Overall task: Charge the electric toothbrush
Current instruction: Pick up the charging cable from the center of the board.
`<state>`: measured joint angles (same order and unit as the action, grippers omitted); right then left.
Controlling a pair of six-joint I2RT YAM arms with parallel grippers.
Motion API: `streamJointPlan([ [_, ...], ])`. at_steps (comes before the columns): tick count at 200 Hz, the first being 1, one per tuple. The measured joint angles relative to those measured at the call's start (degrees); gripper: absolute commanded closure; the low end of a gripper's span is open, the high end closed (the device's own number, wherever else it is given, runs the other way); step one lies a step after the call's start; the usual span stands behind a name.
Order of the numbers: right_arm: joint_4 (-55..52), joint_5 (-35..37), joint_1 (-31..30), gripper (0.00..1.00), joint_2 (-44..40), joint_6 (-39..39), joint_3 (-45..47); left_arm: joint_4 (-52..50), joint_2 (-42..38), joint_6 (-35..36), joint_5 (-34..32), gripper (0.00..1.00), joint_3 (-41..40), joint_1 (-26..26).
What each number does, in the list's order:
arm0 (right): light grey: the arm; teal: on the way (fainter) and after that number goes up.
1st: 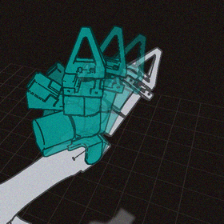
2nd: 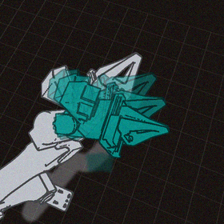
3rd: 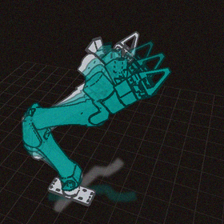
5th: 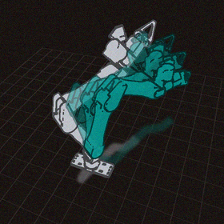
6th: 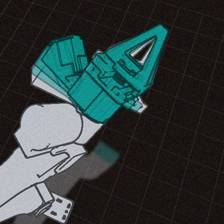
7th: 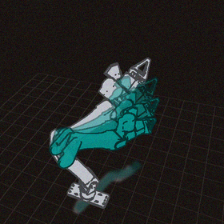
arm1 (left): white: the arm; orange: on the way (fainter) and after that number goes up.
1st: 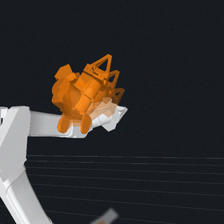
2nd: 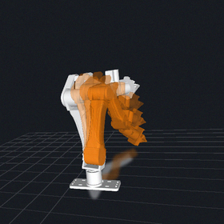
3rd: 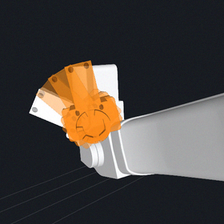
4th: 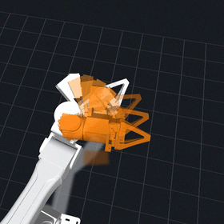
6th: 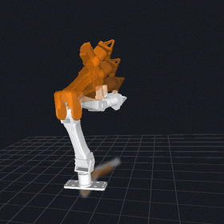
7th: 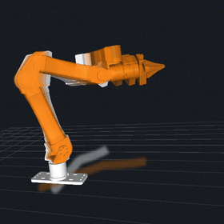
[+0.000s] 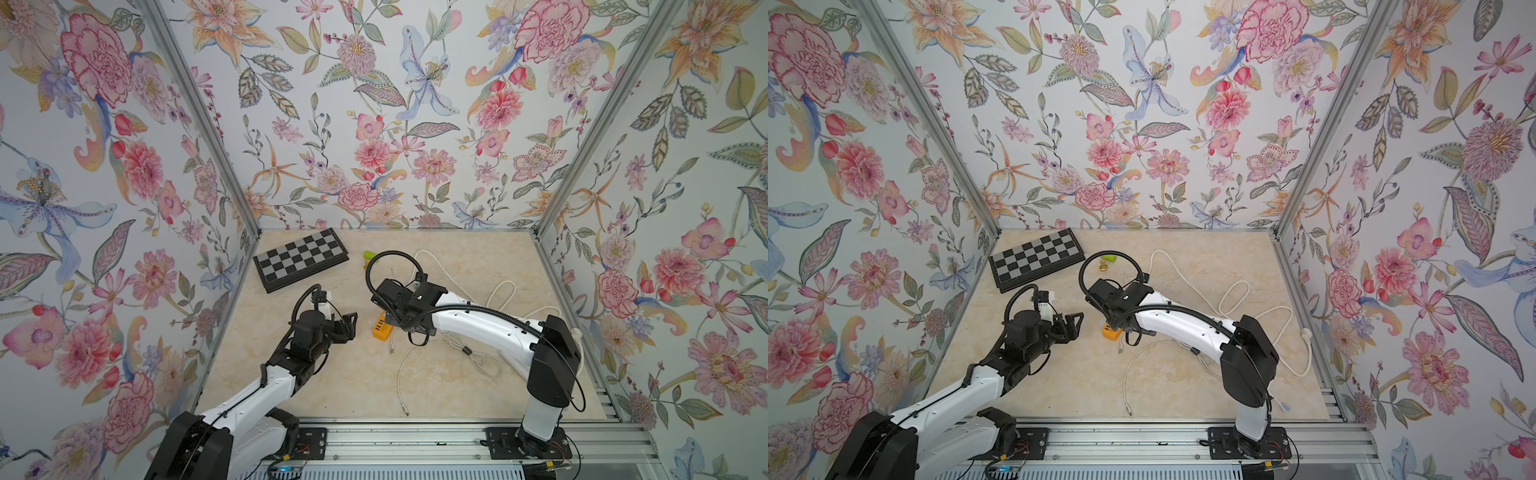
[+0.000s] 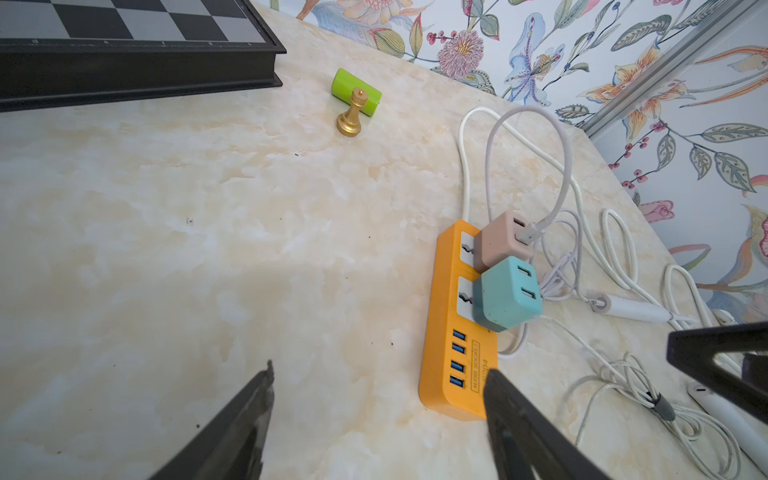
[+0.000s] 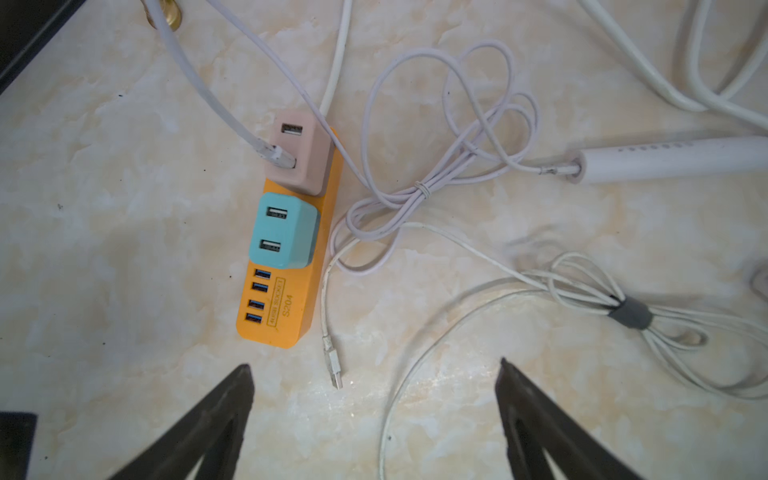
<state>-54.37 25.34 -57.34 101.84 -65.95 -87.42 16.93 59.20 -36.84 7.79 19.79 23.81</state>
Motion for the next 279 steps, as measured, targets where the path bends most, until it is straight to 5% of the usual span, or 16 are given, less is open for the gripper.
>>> streamJointPlan([
  [57, 10.8, -10.7, 8.9, 0.21, -11.8, 12.7, 24.9, -0.7, -0.4, 0.2, -1.1, 0.21, 1.3, 8.2],
  [113, 18.7, -22.4, 9.1, 0.28, -13.6, 25.2, 30.6, -2.2, -0.3, 0.4, -3.2, 0.24, 3.3, 15.0],
  [171, 28.1, -32.3, 8.7, 0.34, -13.2, 22.7, 34.0, -5.8, -0.3, 0.3, -6.9, 0.26, 3.8, 17.7],
  [233, 32.3, -32.2, 14.6, 0.36, -12.9, 17.9, 36.8, -6.9, 0.8, 0.2, -8.2, 0.26, 4.7, 17.7],
  [279, 33.0, -30.0, 17.2, 0.45, -13.6, 22.3, 35.3, -6.7, 1.4, 0.2, -8.8, 0.27, 6.3, 17.7],
])
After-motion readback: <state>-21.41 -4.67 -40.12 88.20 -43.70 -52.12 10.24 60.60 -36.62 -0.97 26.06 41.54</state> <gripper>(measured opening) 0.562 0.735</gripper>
